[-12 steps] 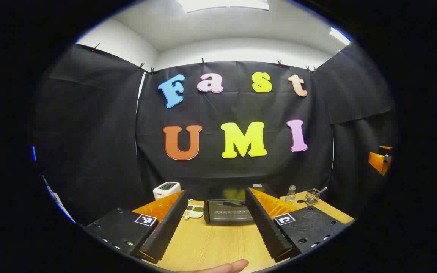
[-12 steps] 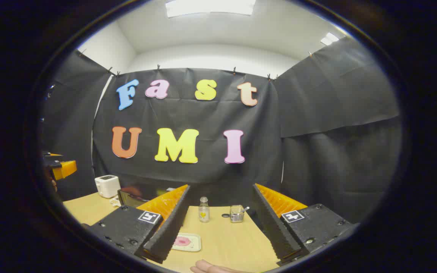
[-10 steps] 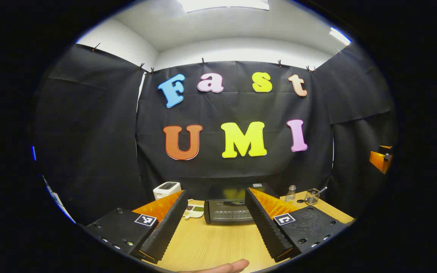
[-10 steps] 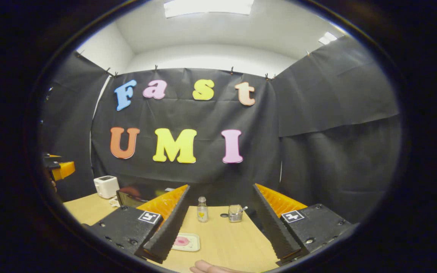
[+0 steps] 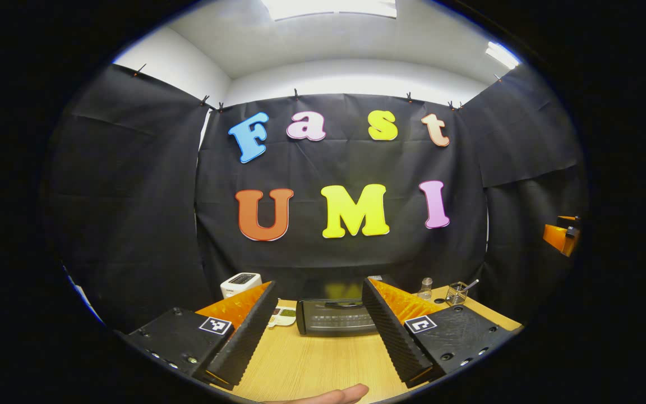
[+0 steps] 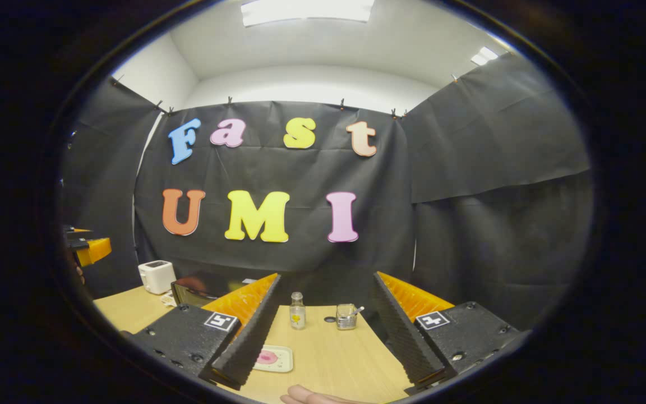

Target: Open the electric oven with the left hand, put the food in, and close the electric oven.

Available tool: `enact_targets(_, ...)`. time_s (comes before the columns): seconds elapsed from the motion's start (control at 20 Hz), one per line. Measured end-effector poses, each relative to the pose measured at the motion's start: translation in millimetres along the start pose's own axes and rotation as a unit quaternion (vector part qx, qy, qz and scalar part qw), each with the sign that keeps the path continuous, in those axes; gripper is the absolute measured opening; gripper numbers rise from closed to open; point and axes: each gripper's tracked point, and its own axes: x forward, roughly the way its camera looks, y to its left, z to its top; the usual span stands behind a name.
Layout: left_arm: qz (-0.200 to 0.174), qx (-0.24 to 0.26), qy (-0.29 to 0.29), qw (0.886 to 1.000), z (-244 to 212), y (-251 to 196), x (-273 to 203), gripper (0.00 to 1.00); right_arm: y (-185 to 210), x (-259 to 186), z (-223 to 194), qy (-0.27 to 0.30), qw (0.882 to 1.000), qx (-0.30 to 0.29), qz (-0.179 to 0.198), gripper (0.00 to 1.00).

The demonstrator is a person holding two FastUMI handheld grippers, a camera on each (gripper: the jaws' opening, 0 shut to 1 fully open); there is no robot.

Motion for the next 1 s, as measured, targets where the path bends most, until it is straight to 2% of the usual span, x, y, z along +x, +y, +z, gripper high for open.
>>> enact_targets(0.2,-0.010,-0.007,0.003,1.000,-6.1,-6.8,18.1,0.96,-3.9,12.4,0.8,-0.001,1.000,0.006,0.003,0.96)
enact_targets(0.4,-0.011,-0.013,0.014,1.000,-13.3,-12.6,56.9,0.96,-8.6,26.4,2.7,-0.008,1.000,0.013,0.000,0.96)
enact_targets(0.7,-0.028,-0.022,0.067,0.997,-47.1,-32.0,136.5,0.96,-1.8,48.5,7.5,0.005,0.999,0.025,0.030,0.96)
enact_targets(1.0,-0.048,-0.020,0.141,0.989,-105.8,-58.0,208.5,0.96,-8.3,73.5,17.8,-0.004,0.999,0.021,0.034,0.96)
